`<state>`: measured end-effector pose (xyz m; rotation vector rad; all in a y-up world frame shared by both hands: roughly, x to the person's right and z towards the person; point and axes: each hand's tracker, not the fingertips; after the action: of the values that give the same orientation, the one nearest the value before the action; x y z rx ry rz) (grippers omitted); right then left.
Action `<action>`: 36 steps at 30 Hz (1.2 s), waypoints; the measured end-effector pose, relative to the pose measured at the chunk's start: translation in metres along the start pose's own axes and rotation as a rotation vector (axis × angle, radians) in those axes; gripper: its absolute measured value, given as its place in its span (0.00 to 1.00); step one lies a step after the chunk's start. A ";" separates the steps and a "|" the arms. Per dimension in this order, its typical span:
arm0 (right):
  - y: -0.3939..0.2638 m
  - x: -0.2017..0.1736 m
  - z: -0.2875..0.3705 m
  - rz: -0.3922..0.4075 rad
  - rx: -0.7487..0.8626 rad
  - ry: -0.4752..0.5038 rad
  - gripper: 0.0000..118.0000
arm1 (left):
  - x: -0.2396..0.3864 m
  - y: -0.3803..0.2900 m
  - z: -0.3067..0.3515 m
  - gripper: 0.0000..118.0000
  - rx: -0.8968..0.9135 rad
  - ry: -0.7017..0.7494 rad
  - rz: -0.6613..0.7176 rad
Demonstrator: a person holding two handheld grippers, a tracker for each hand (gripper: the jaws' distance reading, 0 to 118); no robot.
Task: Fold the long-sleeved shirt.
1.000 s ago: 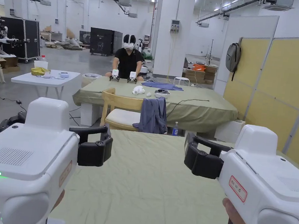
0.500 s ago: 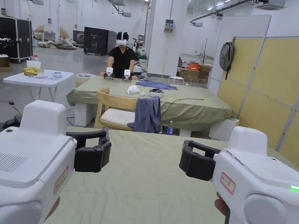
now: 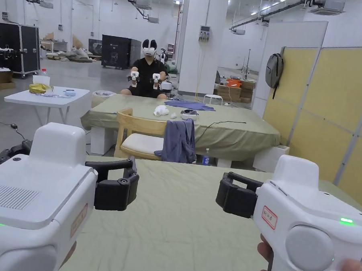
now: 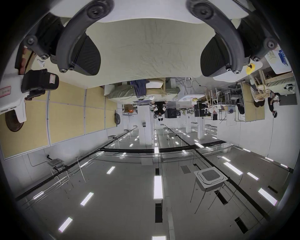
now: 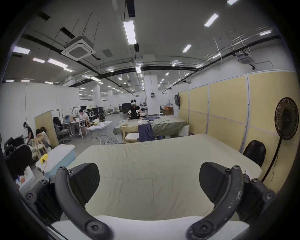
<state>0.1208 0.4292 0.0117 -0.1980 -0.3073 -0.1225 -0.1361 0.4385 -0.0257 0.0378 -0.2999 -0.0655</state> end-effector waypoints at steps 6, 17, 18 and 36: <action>0.006 0.006 0.000 -0.034 -0.013 0.017 1.00 | 0.000 0.002 0.002 1.00 -0.005 -0.024 0.023; 0.006 0.005 0.001 -0.025 -0.011 0.020 1.00 | 0.000 0.006 0.001 1.00 -0.005 -0.028 0.032; 0.006 0.004 0.001 -0.024 -0.009 0.020 1.00 | -0.001 0.006 0.001 1.00 -0.005 -0.028 0.033; 0.004 -0.002 0.006 0.024 0.014 -0.020 1.00 | -0.003 0.005 0.003 1.00 -0.016 -0.036 0.039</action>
<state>0.1177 0.4342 0.0159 -0.1890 -0.3258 -0.0943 -0.1396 0.4440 -0.0232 0.0146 -0.3360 -0.0296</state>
